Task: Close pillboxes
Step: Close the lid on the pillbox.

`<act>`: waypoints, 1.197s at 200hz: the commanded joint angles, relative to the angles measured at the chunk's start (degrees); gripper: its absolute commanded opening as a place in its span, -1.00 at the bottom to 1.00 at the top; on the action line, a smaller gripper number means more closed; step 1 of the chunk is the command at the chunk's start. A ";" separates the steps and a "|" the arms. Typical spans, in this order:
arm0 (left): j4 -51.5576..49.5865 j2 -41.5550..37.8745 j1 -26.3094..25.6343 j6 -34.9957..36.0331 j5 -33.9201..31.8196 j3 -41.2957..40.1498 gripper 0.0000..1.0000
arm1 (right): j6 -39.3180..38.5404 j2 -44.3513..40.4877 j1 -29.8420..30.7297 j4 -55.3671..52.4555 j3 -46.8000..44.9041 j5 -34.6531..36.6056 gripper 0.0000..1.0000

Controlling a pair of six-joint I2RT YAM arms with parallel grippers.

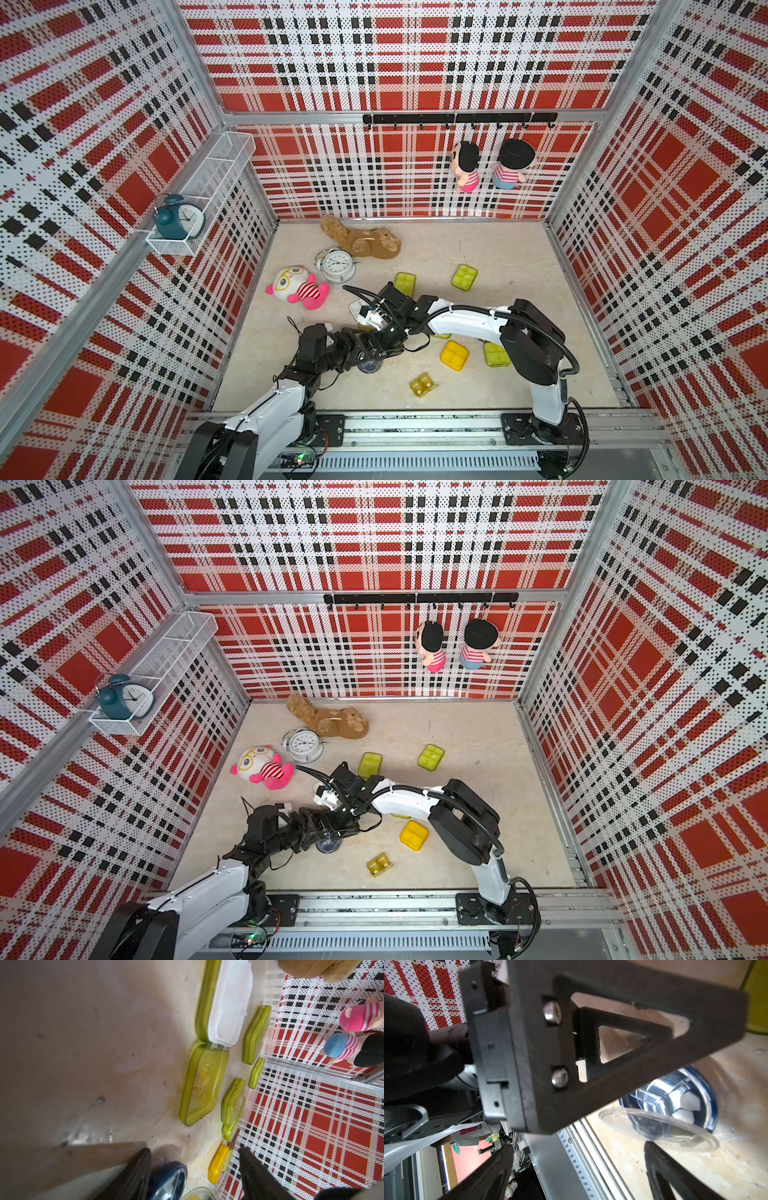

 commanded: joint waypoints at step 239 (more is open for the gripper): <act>-11.53 4.75 11.30 11.88 1.38 6.39 -0.38 | -0.70 4.34 -2.42 7.99 -1.79 -3.52 0.06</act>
